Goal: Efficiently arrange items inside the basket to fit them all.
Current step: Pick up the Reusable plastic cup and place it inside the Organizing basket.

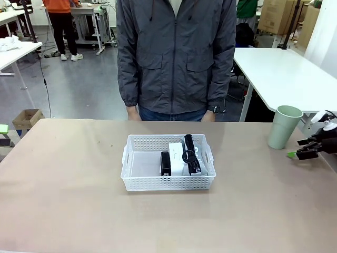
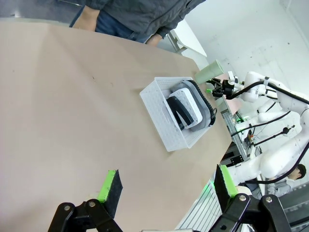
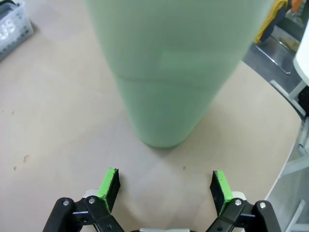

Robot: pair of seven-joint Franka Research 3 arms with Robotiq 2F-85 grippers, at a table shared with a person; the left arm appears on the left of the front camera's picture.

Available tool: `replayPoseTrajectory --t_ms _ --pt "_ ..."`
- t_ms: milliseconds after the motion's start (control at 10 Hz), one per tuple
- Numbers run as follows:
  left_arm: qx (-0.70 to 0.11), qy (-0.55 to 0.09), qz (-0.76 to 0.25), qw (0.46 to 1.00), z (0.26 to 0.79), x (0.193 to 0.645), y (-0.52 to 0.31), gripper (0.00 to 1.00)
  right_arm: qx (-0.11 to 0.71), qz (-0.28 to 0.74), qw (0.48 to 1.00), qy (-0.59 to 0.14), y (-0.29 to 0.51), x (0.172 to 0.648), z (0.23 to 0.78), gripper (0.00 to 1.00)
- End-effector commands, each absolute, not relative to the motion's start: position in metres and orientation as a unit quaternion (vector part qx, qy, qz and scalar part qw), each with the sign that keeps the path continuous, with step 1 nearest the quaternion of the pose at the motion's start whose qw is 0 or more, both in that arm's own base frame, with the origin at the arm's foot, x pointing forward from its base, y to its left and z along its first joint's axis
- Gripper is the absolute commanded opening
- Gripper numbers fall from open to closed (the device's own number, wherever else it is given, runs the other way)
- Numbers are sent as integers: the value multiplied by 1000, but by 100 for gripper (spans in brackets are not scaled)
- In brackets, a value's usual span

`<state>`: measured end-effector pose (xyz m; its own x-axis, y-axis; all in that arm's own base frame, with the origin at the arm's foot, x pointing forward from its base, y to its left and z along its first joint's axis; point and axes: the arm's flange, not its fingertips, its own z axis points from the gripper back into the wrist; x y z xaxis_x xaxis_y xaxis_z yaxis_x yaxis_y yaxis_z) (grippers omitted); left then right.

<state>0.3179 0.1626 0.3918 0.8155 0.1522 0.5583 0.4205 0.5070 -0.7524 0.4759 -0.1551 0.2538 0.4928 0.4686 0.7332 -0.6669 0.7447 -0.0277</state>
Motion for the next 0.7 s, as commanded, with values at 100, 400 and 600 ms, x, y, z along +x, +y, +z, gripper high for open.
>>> replayPoseTrajectory --t_ms 100,400,600 --pt "-495 -288 -79 816 395 316 162 100 159 343 823 -423 -151 492 235 100" --pt "-495 -288 -79 816 395 316 162 100 165 329 802 -470 -140 502 228 100" --pt "-495 -288 -79 816 395 316 162 100 183 309 792 -494 -140 503 230 100"
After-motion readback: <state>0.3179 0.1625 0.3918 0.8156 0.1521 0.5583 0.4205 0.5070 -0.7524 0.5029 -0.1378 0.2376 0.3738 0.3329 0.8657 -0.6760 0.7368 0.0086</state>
